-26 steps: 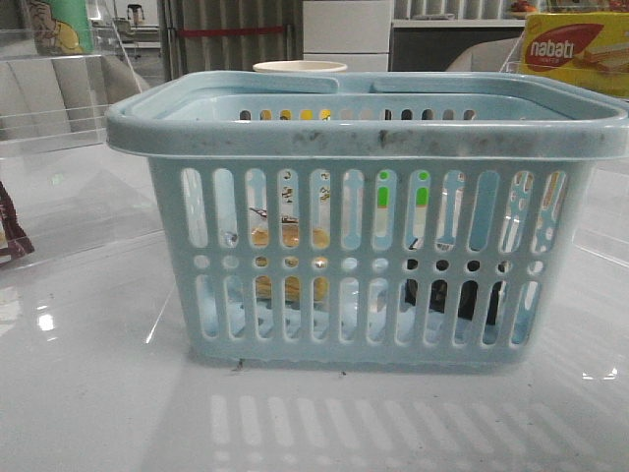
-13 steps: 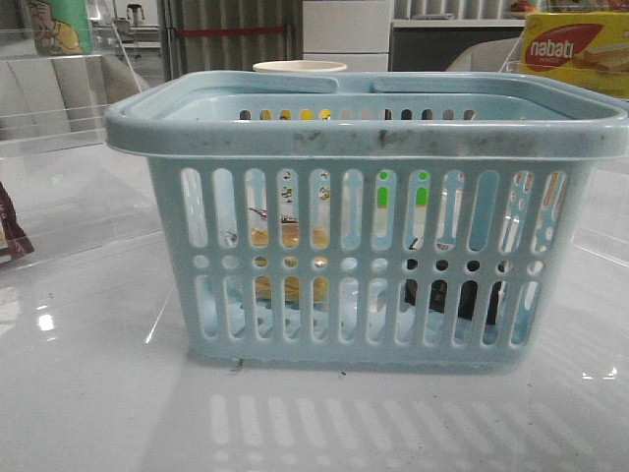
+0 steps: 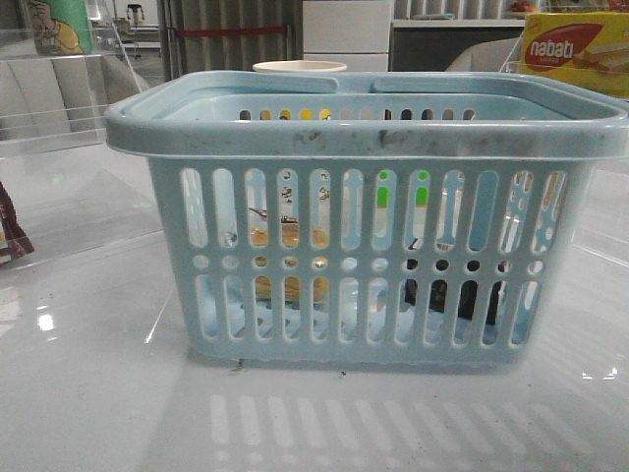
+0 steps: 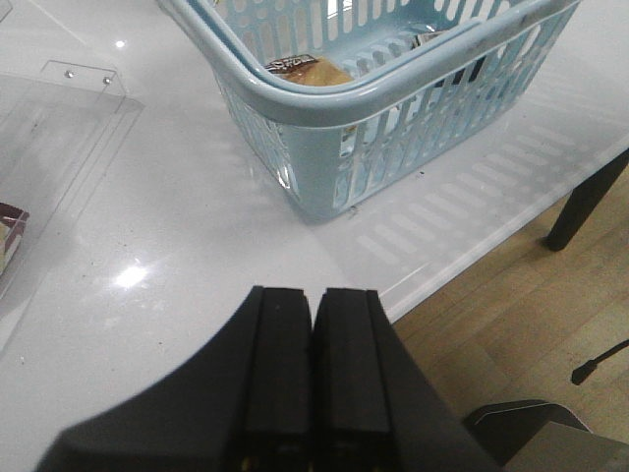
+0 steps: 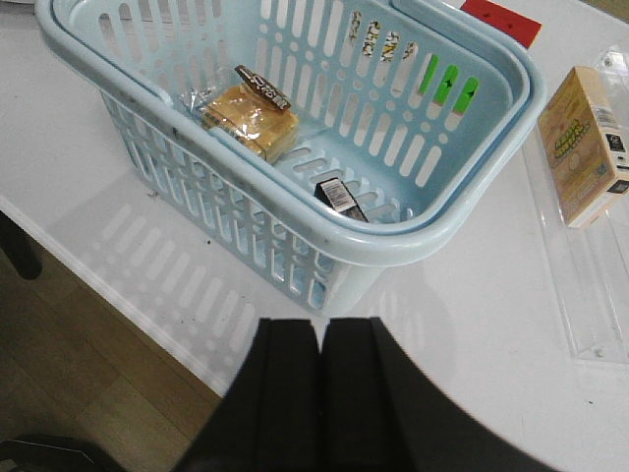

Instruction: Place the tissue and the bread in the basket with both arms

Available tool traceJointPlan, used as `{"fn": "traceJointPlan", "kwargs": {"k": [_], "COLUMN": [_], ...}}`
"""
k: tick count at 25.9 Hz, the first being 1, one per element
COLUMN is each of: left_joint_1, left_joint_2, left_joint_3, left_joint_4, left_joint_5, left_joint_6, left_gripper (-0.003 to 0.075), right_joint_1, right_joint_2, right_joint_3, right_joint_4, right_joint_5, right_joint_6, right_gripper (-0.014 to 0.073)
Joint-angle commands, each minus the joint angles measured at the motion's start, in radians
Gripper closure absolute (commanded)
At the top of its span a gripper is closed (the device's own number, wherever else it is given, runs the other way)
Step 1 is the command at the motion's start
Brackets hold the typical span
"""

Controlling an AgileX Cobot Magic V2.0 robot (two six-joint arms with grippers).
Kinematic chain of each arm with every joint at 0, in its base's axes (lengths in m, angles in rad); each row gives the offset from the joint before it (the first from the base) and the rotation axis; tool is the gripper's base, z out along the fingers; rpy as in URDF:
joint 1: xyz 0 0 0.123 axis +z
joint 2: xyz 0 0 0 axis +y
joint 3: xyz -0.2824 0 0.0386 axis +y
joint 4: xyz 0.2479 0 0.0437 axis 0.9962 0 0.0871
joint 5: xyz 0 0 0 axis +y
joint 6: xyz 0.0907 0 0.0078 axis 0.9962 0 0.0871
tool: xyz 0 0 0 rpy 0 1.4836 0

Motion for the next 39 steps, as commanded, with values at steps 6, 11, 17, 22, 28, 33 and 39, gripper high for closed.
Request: {"fn": "traceJointPlan", "kwargs": {"k": [6, 11, 17, 22, 28, 33, 39], "left_joint_1": [-0.009, 0.027, 0.307, 0.509, 0.627, 0.628, 0.628], "left_joint_2": [0.006, -0.096, -0.3, -0.49, -0.589, -0.592, -0.592], "left_joint_3": [-0.027, 0.028, 0.207, 0.445, 0.636, 0.707, 0.791], "left_joint_4": [0.0, -0.008, 0.066, 0.084, 0.021, 0.018, -0.018], "left_joint_5": [-0.071, -0.144, -0.345, -0.51, -0.682, -0.811, -0.964], "left_joint_6": [-0.011, -0.011, -0.011, -0.011, -0.017, -0.017, -0.017], "left_gripper": [0.063, 0.063, 0.063, 0.063, 0.063, 0.063, 0.063], "right_joint_1": [-0.001, -0.001, -0.001, -0.001, -0.001, -0.001, -0.001], "right_joint_2": [0.005, 0.005, 0.005, 0.005, 0.005, 0.005, 0.005], "right_joint_3": [-0.026, -0.026, -0.026, -0.026, -0.026, -0.026, -0.026], "right_joint_4": [0.0, 0.0, 0.0, 0.0, 0.0, 0.0, 0.0], "right_joint_5": [-0.067, -0.067, -0.066, -0.066, -0.065, -0.065, -0.065], "right_joint_6": [-0.01, -0.01, -0.01, -0.01, -0.01, -0.01, -0.01], "right_gripper": [0.0539, 0.0539, 0.0539, 0.0539, 0.0539, 0.0539, 0.0539]}}
